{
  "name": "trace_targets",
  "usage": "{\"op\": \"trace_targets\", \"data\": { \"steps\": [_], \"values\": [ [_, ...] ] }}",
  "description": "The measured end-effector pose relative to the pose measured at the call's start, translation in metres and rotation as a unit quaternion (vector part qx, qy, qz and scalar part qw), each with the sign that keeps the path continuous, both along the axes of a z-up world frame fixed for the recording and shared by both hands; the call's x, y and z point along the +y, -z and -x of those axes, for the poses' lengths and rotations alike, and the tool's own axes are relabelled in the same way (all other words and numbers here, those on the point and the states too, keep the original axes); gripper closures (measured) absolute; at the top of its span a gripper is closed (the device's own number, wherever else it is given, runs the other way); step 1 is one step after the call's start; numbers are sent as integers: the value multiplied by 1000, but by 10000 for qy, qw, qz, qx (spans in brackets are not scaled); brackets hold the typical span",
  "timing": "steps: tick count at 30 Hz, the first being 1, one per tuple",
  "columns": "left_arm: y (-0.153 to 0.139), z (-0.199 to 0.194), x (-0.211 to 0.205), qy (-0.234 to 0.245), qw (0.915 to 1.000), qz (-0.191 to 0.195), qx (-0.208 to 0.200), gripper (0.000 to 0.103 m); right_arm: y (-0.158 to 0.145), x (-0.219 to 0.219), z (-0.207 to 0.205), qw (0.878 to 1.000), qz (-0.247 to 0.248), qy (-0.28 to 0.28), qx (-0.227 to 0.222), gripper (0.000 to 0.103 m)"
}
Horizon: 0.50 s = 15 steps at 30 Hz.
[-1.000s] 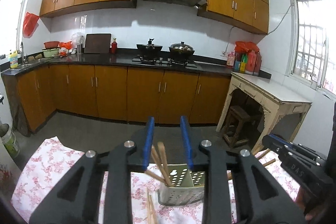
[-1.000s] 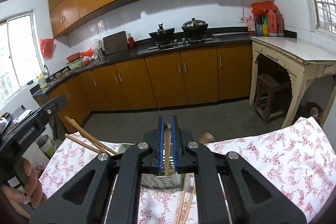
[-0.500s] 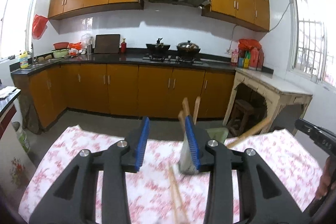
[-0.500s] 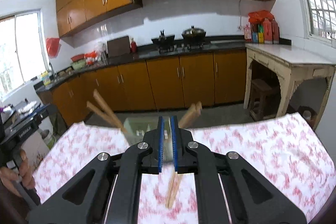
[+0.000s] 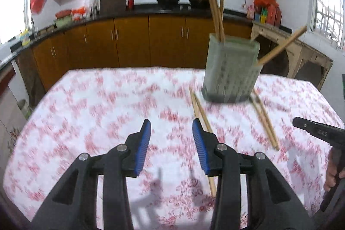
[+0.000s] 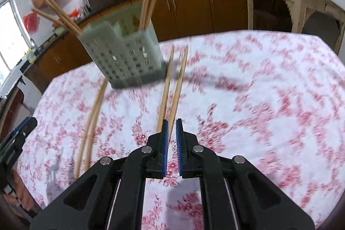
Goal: Organize utensils
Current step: 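Lower both grippers to the table and close each on another bamboo chopstick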
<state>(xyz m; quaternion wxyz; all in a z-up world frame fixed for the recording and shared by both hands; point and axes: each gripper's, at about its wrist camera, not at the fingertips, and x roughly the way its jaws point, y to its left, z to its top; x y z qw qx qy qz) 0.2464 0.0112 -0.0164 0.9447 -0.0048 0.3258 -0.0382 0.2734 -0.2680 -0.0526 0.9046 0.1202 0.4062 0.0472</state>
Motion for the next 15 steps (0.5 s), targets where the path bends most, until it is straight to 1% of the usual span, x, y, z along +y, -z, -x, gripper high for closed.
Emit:
{"op": "trace_targets", "data": {
  "steps": [3,6,12,15],
  "values": [
    [16,-2,-1,57,9998,36,204,63,18,3,-4,9999,54,-13,137,95],
    [26,-4,-4,113,9994,39,316,62,26,8,-13,9997,96,-8,229,95],
    [33,-8,-6,159,9988,67,449,62,34,15,-26,9991,286,10,314,95],
    [35,-9,-4,160,9985,126,516,62,37,16,-29,9989,308,17,343,93]
  ]
}}
